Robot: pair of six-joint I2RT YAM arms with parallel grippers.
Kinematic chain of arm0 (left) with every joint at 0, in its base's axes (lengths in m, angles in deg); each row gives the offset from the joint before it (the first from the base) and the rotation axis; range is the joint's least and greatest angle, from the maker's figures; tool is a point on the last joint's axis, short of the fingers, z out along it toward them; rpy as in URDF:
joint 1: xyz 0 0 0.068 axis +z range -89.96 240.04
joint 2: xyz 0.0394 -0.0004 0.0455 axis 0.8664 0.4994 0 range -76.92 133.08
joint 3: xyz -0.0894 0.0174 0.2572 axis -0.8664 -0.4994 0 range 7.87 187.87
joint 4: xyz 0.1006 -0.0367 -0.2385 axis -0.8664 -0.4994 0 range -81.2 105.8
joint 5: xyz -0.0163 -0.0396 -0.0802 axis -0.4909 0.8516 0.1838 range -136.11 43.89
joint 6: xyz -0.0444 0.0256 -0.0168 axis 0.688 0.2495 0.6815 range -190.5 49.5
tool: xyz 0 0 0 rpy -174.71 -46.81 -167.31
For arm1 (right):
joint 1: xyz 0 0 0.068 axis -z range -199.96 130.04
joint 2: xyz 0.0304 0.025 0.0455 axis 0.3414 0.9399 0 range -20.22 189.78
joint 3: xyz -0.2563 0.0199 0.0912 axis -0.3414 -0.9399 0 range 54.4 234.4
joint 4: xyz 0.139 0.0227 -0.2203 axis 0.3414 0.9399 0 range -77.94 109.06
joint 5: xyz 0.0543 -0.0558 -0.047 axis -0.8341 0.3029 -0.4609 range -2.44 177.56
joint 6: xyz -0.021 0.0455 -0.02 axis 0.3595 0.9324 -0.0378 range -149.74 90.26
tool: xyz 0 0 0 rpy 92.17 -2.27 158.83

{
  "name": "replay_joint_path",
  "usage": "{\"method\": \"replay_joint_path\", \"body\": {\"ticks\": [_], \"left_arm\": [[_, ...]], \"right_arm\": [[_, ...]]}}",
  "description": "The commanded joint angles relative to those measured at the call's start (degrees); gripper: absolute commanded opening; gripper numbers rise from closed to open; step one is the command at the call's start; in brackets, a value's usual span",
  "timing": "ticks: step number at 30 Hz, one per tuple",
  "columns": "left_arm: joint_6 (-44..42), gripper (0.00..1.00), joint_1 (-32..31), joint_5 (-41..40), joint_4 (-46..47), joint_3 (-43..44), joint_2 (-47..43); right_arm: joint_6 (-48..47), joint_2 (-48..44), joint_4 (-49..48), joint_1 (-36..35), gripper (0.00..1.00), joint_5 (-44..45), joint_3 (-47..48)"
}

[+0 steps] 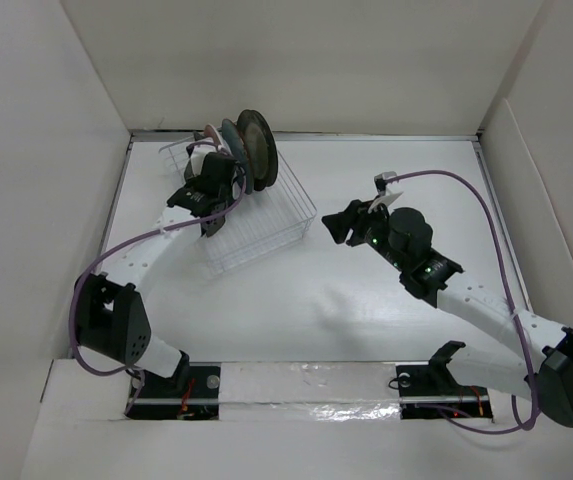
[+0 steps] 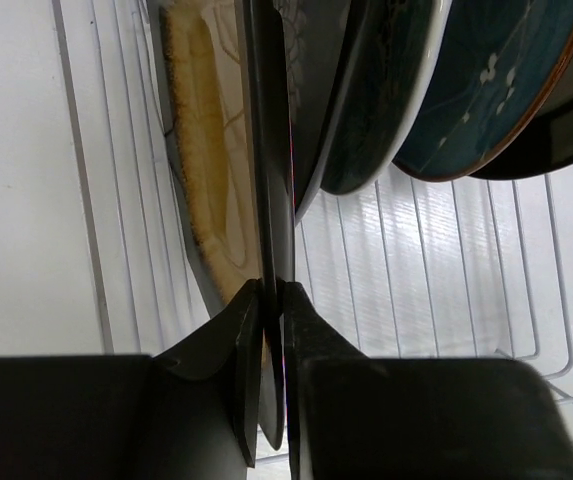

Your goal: Load the plates into the dish rack

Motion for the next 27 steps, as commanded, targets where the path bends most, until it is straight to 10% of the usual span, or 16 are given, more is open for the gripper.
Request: {"method": "replay_joint_path", "body": {"ticks": [1,27], "left_arm": [[-2.4,0.00,-0.1,-3.6,0.3,5.1,-1.3],[-9.6,0.00,7.3,-3.4,7.7,16.6,5.1]], "right_arm": [[-0.6,0.3,-0.9,0.9,0.56,-0.8,-0.2],[-0.5,-0.3,-1.0,1.5,0.56,-1.2,-0.9]]}}
